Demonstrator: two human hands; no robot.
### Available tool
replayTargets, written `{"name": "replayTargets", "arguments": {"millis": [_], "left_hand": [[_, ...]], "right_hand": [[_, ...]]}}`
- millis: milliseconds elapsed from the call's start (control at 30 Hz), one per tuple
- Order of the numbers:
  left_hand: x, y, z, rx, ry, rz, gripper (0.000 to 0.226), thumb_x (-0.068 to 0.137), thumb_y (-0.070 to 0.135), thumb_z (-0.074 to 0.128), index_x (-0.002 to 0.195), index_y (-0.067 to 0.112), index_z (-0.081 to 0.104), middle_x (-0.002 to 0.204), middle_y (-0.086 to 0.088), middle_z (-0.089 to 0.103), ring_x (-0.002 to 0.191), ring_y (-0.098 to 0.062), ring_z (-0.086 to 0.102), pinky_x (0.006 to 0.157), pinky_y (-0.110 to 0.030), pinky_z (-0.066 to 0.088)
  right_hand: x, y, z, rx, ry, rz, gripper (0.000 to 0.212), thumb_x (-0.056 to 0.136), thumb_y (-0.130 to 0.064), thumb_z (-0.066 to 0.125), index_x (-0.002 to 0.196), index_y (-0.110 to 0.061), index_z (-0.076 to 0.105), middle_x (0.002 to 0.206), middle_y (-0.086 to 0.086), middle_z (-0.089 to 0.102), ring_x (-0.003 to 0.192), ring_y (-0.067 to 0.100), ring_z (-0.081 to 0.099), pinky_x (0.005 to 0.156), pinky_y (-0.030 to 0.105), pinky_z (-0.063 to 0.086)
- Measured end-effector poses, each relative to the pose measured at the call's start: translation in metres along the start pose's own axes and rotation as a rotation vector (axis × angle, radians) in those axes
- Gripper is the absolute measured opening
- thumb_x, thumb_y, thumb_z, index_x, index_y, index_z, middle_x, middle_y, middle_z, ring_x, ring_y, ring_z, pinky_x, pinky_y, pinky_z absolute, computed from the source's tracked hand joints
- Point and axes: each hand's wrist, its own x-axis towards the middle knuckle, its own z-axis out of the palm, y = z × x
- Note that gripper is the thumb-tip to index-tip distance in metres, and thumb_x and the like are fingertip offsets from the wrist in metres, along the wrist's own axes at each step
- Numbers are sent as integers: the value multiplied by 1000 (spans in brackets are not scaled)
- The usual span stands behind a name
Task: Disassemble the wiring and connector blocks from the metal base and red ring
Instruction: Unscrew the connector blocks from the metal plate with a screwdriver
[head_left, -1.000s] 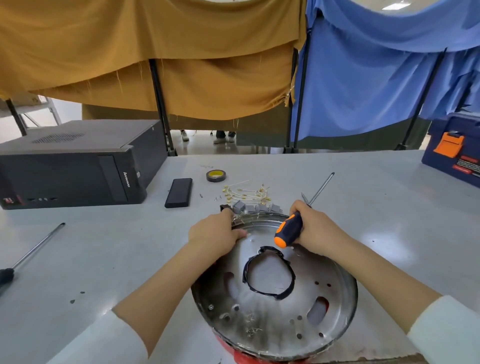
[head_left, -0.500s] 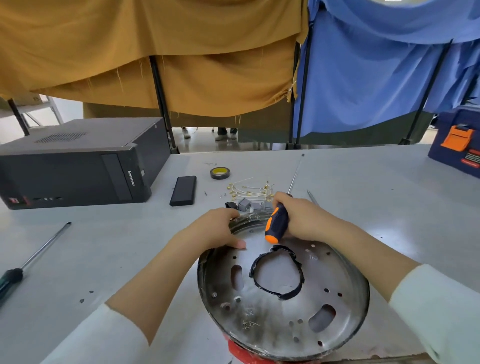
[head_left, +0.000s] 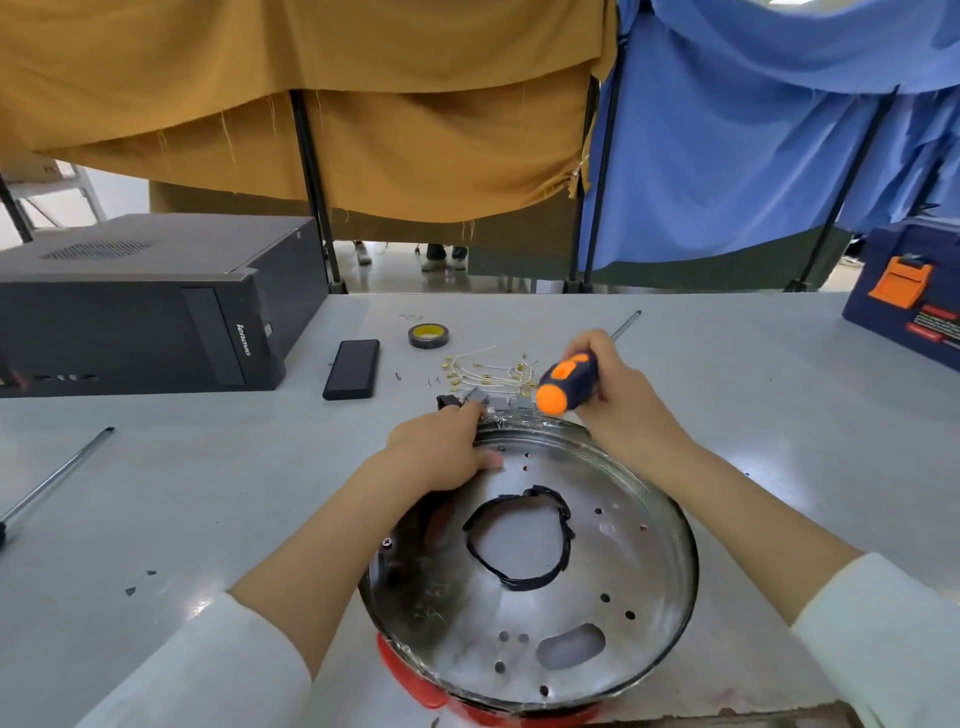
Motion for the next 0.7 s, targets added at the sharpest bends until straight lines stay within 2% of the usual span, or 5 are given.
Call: {"name": "replayTargets", "arguments": {"millis": [133,200,300,467,700], "left_hand": [[0,1,-4,-51,-80,-6,81,80,61,60,144,24,25,138,-3,45,114,-26,54,94,-42,45],[1,1,-1,-62,-50,-15,79,79,60,61,142,25,28,132,-1,52,106,-25,59,91,-41,47],[4,-2,3,-99,8,-30,76,74,62,65,136,30,37,125,5,58,105,-22,59,90,-37,47],[7,-1,5,-132,73,-26,72,69,63,68,130,36,43,123,10,58,111,-17,55,81,-28,40],[2,-2,5,-219,80,1,60,70,58,69,121,57,39,84,15,69,62,10,51,60,-21,35]], "right_hand": [[16,-22,-9,200,96,-65,13,90,-43,58,89,-37,45,55,3,67,42,17,61,48,18,47],[20,-24,-15,125,130,-92,27,91,-54,50,94,-28,50,47,2,62,36,11,55,45,15,42],[23,-31,-19,-79,232,-136,43,89,-57,43,82,-17,57,46,5,55,47,15,55,52,28,41],[25,-57,-23,-32,439,-224,46,84,-50,49,53,-19,38,45,-4,42,48,14,44,48,23,31],[21,-79,-21,134,431,-248,45,84,-45,51,51,-16,42,45,4,45,40,16,46,42,21,36]]}}
